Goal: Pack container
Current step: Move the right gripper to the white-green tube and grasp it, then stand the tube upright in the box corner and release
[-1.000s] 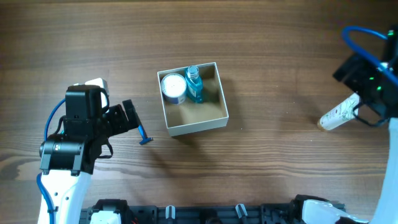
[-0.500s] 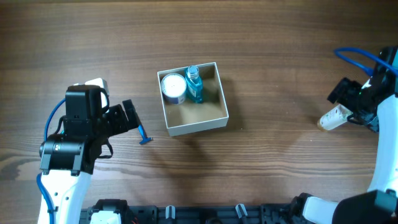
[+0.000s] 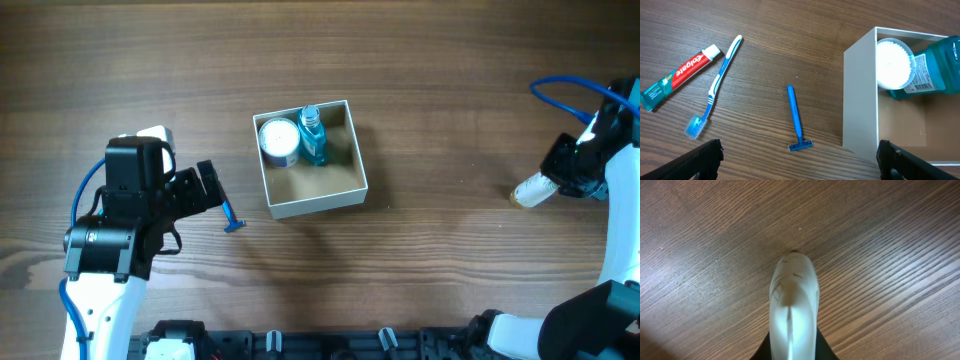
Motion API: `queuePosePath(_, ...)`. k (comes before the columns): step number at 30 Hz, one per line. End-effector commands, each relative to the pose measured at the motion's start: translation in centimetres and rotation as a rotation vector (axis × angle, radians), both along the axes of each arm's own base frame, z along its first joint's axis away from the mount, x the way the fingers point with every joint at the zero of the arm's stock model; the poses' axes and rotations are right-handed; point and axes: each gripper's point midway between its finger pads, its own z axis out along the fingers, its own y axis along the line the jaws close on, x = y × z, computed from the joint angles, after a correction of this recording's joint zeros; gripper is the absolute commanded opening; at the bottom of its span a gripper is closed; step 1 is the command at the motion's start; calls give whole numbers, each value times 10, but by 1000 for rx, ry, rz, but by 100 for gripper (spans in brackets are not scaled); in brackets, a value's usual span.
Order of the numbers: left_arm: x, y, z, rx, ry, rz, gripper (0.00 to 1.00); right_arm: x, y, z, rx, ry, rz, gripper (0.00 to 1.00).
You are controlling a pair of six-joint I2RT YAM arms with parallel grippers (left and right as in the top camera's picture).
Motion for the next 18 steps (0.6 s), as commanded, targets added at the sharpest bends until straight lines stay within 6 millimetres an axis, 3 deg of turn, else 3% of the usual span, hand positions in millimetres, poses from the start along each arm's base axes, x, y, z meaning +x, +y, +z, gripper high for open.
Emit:
queuePosePath(1,2,-3,6,-17,-15,5,100,4,10,13,47,-39,-3,4)
queuePosePath(3,2,-3,6,-17,-15,5,100,14,23,34,74,-110,54,4)
queuePosePath(6,2,-3,6,-17,-15,5,100,30,59,96,64,-259,231,4)
queuePosePath(9,2,-3,6,-17,-15,5,100,37,103,146,35,-344,422,4)
queuePosePath(11,2,-3,6,-17,-15,5,100,41,151,183,33,-434,576,4)
queuePosePath(14,2,-3,6,-18,-14,5,100,43,208,209,47,-529,753,4)
queuePosePath(18,2,-3,6,-18,-15,5,100,58,260,204,-3,-545,916,4)
